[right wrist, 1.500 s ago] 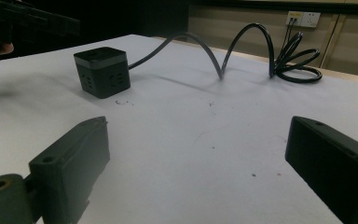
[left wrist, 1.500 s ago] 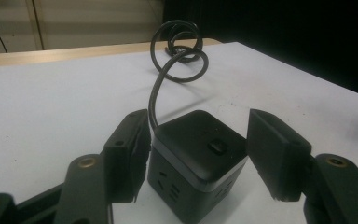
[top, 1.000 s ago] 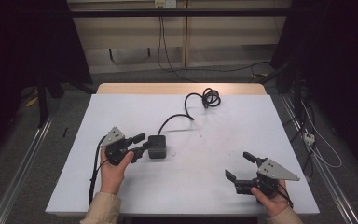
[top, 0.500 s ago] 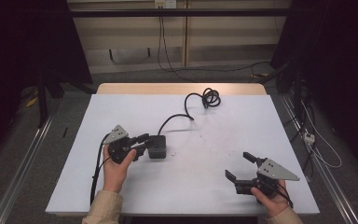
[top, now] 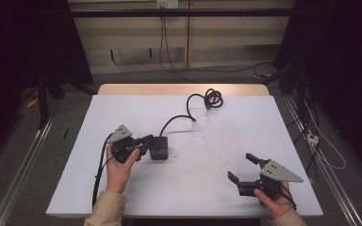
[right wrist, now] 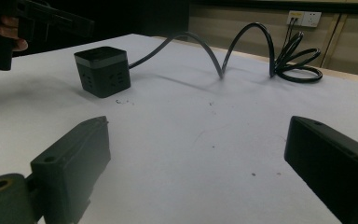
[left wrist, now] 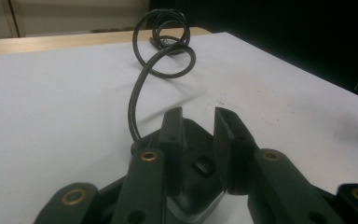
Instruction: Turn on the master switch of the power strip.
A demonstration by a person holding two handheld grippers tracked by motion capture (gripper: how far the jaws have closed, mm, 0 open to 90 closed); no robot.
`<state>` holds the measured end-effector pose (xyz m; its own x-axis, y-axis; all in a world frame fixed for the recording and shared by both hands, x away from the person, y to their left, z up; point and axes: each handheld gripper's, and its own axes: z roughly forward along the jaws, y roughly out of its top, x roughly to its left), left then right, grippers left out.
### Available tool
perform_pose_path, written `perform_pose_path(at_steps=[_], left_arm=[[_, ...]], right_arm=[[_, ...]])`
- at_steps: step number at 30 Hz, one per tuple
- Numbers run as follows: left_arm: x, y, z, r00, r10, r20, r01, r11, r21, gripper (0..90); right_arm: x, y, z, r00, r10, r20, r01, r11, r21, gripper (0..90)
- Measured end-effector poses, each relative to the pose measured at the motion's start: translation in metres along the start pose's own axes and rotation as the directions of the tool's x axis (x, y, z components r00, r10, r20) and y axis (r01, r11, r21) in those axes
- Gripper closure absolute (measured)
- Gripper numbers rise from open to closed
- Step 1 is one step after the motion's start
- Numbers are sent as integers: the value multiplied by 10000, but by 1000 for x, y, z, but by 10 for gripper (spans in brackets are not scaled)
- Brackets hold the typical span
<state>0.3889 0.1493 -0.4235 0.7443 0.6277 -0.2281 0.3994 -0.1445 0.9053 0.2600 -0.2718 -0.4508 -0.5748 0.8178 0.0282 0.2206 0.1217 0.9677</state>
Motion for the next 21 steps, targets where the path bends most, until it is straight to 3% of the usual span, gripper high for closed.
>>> perform_pose_path(at_steps=[21], left_arm=[[-2,-1,4,9995,212,227,-219,9993,301,828]], right_arm=[[0,0,0,10000,17,-6,-17,10000,7,63]])
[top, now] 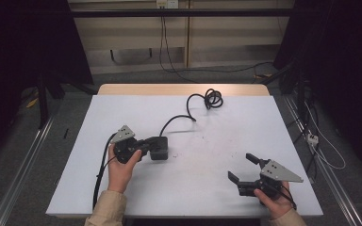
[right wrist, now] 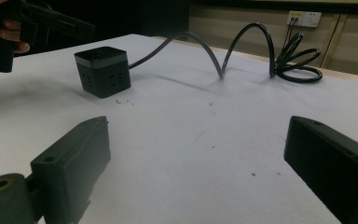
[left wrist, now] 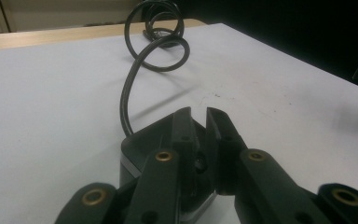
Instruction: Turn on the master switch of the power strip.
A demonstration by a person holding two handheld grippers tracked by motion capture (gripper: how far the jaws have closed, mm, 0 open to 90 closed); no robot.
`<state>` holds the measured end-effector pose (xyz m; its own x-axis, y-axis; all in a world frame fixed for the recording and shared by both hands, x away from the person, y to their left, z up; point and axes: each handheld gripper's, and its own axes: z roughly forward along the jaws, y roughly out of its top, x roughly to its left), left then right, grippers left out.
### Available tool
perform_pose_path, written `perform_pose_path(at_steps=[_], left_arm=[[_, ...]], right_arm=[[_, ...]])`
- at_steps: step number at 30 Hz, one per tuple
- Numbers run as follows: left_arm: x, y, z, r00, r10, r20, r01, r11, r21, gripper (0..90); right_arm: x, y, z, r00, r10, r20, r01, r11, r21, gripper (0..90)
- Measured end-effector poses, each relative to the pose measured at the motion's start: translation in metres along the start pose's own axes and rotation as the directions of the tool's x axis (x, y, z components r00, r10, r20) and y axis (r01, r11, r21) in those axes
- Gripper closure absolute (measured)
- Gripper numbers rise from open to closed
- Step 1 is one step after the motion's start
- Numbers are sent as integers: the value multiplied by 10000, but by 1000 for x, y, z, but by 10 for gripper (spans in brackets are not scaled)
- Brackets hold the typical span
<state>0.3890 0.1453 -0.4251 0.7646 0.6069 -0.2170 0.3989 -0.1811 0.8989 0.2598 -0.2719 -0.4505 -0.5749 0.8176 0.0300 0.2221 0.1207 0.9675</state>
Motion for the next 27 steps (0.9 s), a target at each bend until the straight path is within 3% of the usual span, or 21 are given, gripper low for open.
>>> perform_pose_path(at_steps=[27], left_arm=[[-3,-3,6,9999,93,65,-96,9989,465,900]], right_arm=[[0,0,0,10000,-18,0,18,10000,5,66]])
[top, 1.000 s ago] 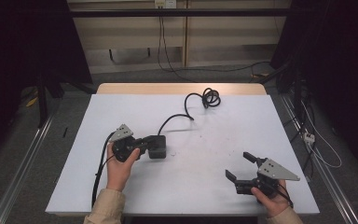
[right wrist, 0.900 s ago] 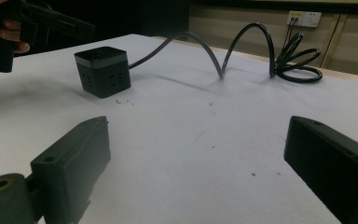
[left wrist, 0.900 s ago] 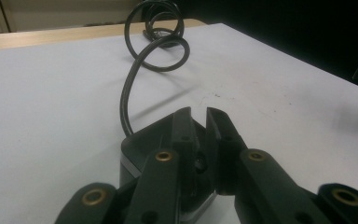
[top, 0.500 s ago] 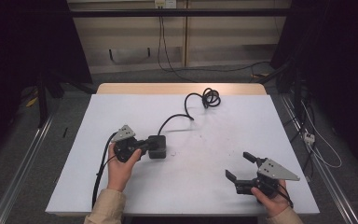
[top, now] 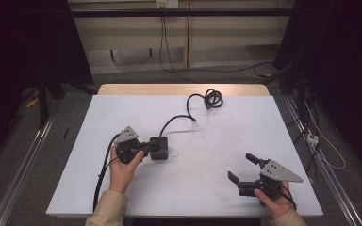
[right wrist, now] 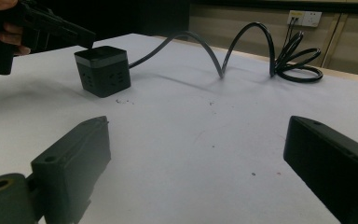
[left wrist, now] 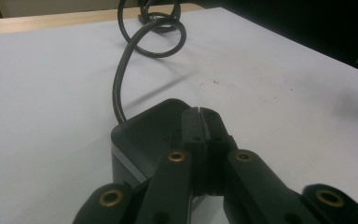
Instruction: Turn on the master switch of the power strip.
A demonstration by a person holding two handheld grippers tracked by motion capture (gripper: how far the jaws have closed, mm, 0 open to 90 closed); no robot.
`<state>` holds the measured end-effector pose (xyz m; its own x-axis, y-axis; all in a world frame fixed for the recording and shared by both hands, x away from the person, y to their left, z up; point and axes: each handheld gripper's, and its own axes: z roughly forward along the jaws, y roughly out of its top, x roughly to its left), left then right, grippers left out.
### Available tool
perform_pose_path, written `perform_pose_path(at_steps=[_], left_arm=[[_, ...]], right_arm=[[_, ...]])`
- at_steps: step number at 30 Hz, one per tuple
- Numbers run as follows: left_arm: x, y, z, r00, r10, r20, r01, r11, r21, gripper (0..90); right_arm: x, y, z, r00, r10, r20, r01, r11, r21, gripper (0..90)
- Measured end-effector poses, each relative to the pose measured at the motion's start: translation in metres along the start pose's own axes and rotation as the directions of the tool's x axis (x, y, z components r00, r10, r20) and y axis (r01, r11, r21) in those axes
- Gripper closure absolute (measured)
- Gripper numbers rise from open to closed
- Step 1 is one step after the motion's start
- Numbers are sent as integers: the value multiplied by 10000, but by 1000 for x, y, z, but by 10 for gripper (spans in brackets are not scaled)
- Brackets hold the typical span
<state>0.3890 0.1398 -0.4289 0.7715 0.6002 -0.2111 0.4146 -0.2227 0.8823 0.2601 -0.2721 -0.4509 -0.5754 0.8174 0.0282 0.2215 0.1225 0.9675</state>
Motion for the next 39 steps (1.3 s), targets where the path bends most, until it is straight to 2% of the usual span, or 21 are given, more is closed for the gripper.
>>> perform_pose_path(at_steps=[14,39], left_arm=[[0,-1,1,9998,48,-177,-47,10000,33,900],[-2,-2,3,9996,198,-189,-195,9997,168,900]], right_arm=[[0,0,0,10000,-6,-15,6,10000,12,67],[1,0,0,10000,-26,-66,27,10000,34,70]])
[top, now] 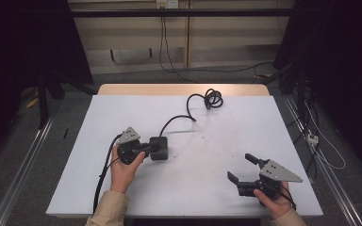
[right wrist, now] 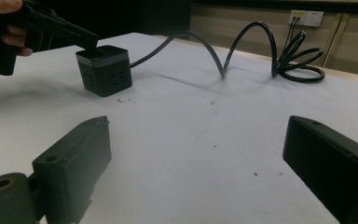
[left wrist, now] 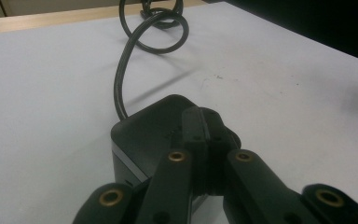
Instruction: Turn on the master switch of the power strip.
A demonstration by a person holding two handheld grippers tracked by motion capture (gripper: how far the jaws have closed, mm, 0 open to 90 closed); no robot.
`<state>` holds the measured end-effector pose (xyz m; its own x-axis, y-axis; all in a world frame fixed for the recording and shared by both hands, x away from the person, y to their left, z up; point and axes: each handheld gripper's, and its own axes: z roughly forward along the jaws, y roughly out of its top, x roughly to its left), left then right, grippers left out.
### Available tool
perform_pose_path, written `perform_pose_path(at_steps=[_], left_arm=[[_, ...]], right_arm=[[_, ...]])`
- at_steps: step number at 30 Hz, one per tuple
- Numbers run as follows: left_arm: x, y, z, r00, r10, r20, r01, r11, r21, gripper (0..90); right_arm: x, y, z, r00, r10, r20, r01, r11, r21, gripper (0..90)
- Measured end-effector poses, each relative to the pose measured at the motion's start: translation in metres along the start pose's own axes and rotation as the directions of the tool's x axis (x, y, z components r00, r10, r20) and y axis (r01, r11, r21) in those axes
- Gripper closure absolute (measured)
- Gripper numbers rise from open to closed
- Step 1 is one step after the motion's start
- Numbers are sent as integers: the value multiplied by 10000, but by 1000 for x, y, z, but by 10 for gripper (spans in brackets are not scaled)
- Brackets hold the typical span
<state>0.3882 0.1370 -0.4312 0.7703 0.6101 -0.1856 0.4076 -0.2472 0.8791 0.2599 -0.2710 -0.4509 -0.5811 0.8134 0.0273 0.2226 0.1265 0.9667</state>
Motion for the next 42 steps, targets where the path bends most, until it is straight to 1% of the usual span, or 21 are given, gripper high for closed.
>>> perform_pose_path(at_steps=[3,17,21,24,42], left_arm=[[-1,0,0,9999,79,-66,-79,10000,30,900],[-2,0,1,9998,114,-133,-114,9999,5,900],[-3,0,1,9995,230,-205,-229,9997,14,900],[-2,-1,1,9996,179,-211,-179,9998,-7,900],[-3,-1,1,9995,225,-234,-225,9997,11,900]], right_arm=[[0,0,0,10000,15,-3,-15,10000,-4,70],[0,0,0,10000,-7,10,7,10000,-34,70],[0,1,-1,10000,-22,15,22,10000,-30,70],[0,1,0,10000,-15,6,15,10000,-38,70],[1,1,0,10000,-34,-7,34,10000,-41,70]])
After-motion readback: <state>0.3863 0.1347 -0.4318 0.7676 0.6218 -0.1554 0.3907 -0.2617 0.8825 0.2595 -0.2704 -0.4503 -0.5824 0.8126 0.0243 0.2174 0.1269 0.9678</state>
